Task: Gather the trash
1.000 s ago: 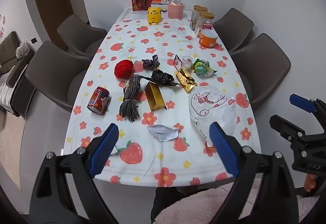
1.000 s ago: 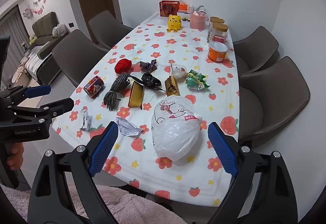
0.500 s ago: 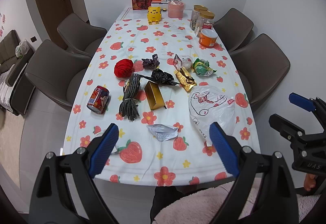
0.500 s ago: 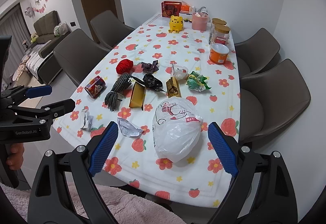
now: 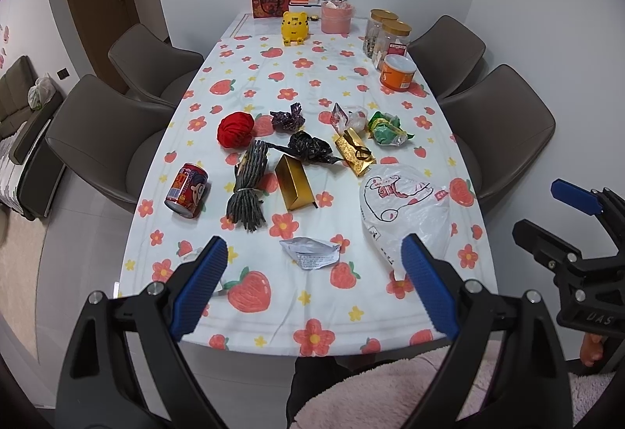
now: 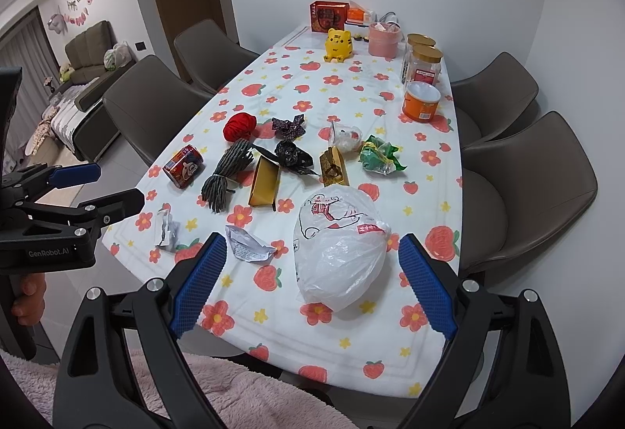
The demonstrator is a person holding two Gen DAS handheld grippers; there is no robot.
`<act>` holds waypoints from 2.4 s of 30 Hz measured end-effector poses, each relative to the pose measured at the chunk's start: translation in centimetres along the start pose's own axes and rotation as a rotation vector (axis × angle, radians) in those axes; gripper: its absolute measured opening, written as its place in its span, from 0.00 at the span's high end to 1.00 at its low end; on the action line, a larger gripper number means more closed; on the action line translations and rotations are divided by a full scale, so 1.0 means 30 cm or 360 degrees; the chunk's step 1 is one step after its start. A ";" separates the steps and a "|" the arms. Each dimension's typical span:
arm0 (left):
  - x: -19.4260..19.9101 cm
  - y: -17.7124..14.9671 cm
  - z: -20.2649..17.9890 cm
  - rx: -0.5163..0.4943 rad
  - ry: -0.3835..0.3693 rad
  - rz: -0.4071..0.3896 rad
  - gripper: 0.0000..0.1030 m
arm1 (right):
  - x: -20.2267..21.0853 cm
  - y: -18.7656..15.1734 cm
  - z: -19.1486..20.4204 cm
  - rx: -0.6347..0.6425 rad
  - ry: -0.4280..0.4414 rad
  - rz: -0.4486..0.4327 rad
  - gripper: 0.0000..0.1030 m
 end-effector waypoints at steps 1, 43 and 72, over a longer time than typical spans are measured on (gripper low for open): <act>0.000 0.000 0.000 0.0001 0.0001 -0.0001 0.12 | 0.000 0.000 -0.001 0.0000 0.0001 0.0000 0.16; -0.003 0.002 0.006 0.0000 0.0000 0.0008 0.12 | -0.007 0.014 -0.006 -0.0011 0.0010 0.0003 0.16; -0.299 -0.126 -0.038 -0.0064 -0.0076 0.0132 0.12 | -0.286 -0.070 -0.152 0.0018 -0.0091 0.0079 0.16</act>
Point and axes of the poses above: each gripper's, at about its wrist camera, not at the fingertips, and x roughly against the way its jaws point, z to its left, y to its top, the point moved 9 cm from there along -x, roughly the way its jaws point, and after that the axes turned 10 degrees about y, right-handed, at the moved point
